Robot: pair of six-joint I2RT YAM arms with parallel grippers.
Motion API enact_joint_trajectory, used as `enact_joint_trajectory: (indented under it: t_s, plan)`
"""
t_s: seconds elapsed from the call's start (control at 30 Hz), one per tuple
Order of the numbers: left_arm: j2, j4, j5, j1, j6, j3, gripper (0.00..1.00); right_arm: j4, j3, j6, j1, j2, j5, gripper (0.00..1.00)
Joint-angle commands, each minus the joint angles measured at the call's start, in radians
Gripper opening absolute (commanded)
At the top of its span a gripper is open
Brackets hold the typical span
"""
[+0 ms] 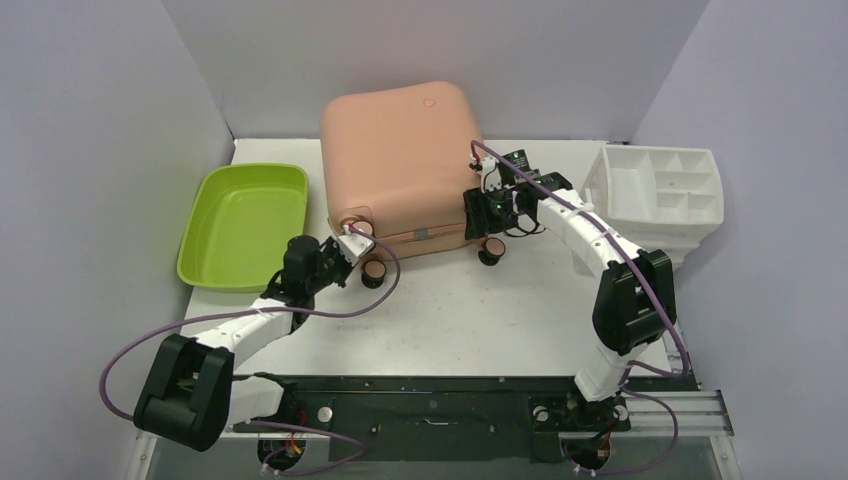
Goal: Open, take out, and arrange the luggage
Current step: Move the luggage to the center of the board, then unzip the zipper of the luggage, then adjust the luggage at the center of the board.
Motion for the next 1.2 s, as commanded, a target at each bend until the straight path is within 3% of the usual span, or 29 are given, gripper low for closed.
enact_joint_trajectory:
  t_s: [0.0, 0.43, 0.53, 0.6, 0.63, 0.67, 0.73, 0.77, 0.87, 0.93, 1.17]
  plan:
    - [0.051, 0.085, 0.276, -0.137, -0.015, 0.122, 0.00, 0.064, 0.013, -0.079, 0.195, 0.044, -0.362, 0.21]
    - [0.129, -0.060, 0.358, -0.224, 0.063, 0.229, 0.02, 0.038, 0.046, -0.107, 0.201, 0.061, -0.365, 0.19]
    - [0.123, -0.084, 0.380, -0.211, 0.057, 0.244, 0.23, 0.026, 0.042, -0.149, 0.200, 0.048, -0.310, 0.25]
    - [0.107, -0.093, 0.423, -0.189, 0.059, 0.237, 0.49, 0.028, 0.036, -0.174, 0.192, 0.030, -0.265, 0.34]
    - [0.102, -0.102, 0.440, -0.180, 0.054, 0.236, 0.66, 0.041, 0.031, -0.177, 0.184, 0.023, -0.249, 0.41]
    - [0.092, -0.112, 0.480, -0.159, 0.053, 0.239, 0.72, 0.051, 0.027, -0.179, 0.177, 0.004, -0.211, 0.43]
    - [0.080, -0.144, 0.534, -0.124, 0.044, 0.249, 0.95, 0.090, 0.015, -0.171, 0.153, -0.029, -0.152, 0.50]
    - [0.076, -0.168, 0.552, -0.112, 0.039, 0.253, 0.99, 0.118, 0.008, -0.169, 0.133, -0.041, -0.131, 0.54]
    - [0.049, -0.261, 0.675, -0.035, 0.059, 0.298, 0.97, 0.165, -0.009, -0.147, 0.088, -0.098, -0.049, 0.58]
    - [0.035, -0.445, 0.745, 0.013, 0.128, 0.342, 0.96, 0.185, -0.030, -0.146, 0.058, -0.128, -0.022, 0.60]
    - [0.042, -1.063, 0.909, 0.164, 0.549, 0.541, 0.96, 0.165, -0.095, -0.229, 0.055, -0.223, 0.066, 0.64]
